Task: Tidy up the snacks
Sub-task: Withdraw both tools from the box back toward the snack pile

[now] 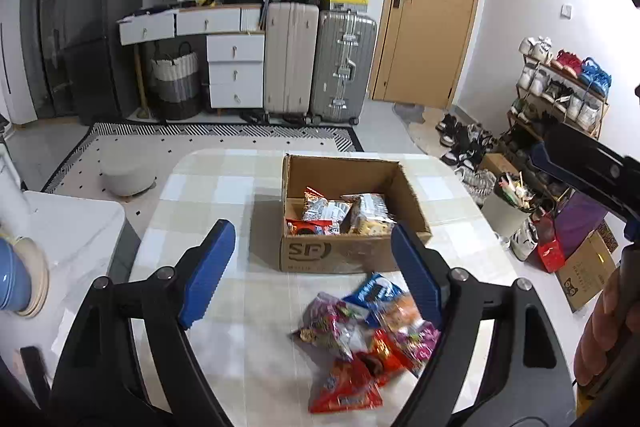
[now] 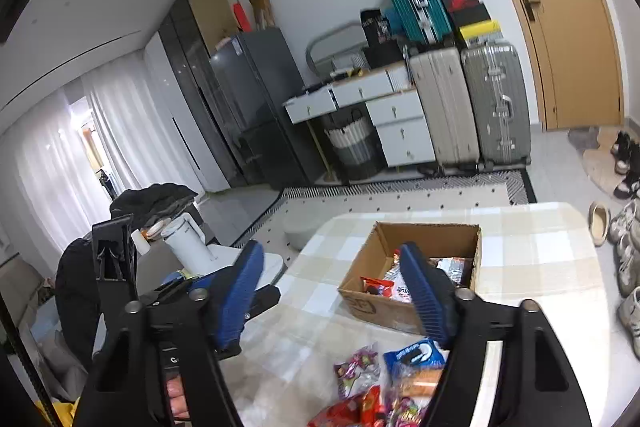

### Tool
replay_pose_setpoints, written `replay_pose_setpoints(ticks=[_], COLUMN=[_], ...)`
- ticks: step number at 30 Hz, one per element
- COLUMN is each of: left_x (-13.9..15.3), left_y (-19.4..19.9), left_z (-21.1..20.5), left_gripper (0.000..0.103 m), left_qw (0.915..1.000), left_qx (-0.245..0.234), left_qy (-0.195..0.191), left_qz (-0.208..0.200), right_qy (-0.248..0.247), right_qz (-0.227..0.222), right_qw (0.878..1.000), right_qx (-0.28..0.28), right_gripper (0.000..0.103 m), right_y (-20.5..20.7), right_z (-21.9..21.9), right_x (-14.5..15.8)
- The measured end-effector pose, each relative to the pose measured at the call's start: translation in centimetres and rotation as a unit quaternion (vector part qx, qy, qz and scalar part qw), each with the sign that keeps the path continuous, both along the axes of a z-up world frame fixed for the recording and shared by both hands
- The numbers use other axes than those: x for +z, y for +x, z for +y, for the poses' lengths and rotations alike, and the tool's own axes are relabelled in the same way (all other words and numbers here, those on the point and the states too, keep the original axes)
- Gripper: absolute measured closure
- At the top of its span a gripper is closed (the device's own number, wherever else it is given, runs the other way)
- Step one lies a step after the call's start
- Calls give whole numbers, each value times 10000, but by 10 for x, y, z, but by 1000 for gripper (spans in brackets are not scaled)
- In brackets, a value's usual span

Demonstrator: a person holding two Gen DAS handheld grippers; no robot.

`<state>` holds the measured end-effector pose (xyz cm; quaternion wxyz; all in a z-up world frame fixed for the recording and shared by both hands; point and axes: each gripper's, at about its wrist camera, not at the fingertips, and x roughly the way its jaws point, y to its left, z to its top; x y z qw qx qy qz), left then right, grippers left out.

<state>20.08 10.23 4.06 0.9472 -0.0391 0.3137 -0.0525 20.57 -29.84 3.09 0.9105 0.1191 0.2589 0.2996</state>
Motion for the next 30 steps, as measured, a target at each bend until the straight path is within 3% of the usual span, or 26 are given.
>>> replay_pose_setpoints(ticks=[7, 10, 16, 23, 30], left_x=[25, 28, 18, -20, -58], left_y=[-86, -123, -178, -203, -191], left_z=[4, 13, 32, 29, 16], left_gripper=[16, 1, 1, 1, 1], left_qw=[9992, 9987, 9986, 9998, 9998], left_qx=[50, 104, 186, 23, -168], left_qy=[118, 86, 7, 37, 2], left_qz=[-375, -497, -490, -194, 115], right_qy=[109, 67, -67, -210, -541], right_qz=[-478, -627, -759, -504, -375], right_qw=[9988, 9978, 9962, 9962, 9956], right_qx=[-99, -185, -425, -677, -670], right_gripper=[9, 4, 1, 1, 1], right_y=[-81, -114, -162, -181, -178], right_z=[-9, -15, -29, -34, -21], right_x=[16, 17, 0, -30, -56])
